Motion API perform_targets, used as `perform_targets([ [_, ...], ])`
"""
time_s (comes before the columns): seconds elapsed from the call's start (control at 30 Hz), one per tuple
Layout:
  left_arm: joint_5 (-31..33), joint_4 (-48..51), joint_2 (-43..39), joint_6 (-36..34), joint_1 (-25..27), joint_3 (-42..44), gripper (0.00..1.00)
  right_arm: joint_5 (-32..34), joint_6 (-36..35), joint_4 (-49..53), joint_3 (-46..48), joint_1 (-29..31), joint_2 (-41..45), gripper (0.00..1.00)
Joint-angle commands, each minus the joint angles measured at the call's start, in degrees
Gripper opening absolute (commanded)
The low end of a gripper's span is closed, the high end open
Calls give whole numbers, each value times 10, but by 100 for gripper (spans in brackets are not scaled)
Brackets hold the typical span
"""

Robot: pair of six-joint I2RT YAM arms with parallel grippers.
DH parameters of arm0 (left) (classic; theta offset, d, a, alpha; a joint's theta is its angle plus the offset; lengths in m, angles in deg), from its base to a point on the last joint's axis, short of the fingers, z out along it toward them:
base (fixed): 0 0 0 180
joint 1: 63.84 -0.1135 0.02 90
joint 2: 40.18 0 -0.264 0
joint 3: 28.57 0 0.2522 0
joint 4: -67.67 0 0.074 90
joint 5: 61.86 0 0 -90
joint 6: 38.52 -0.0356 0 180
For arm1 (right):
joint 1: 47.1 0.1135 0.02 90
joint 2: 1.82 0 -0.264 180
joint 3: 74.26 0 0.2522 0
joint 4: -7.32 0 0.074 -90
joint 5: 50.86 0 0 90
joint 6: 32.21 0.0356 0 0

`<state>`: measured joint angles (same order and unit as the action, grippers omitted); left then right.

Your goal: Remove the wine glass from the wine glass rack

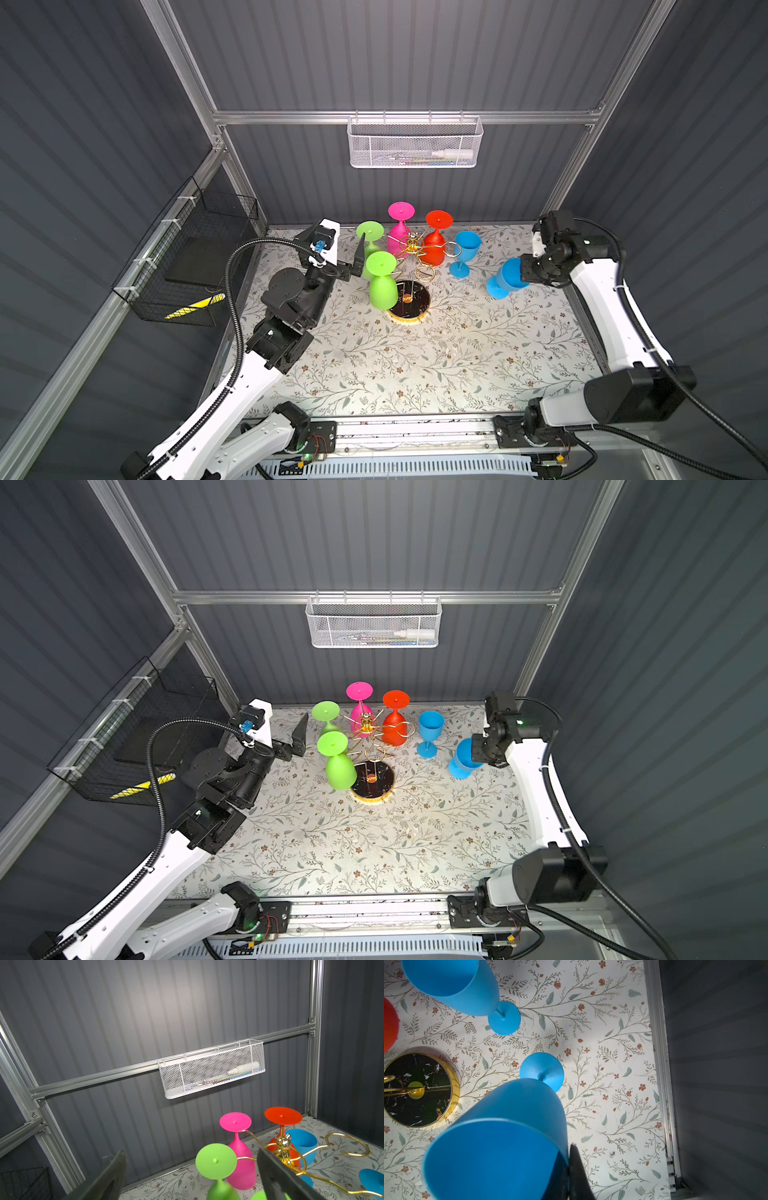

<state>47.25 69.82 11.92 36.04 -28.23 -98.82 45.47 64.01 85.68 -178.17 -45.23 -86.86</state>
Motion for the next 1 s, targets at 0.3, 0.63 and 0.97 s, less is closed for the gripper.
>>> perform_targets([
  [0.3, 41, 45, -23, -31, -4, 3, 99, -51, -27, -30, -111, -45, -182, 0],
  [0.63, 73, 72, -26, -41, -4, -8, 99, -45, -37, 22, -273, -49, -325, 0],
  [0.97, 101, 82, -28, -44, -5, -5, 100, -40, -36, 35, -316, -48, -362, 17],
])
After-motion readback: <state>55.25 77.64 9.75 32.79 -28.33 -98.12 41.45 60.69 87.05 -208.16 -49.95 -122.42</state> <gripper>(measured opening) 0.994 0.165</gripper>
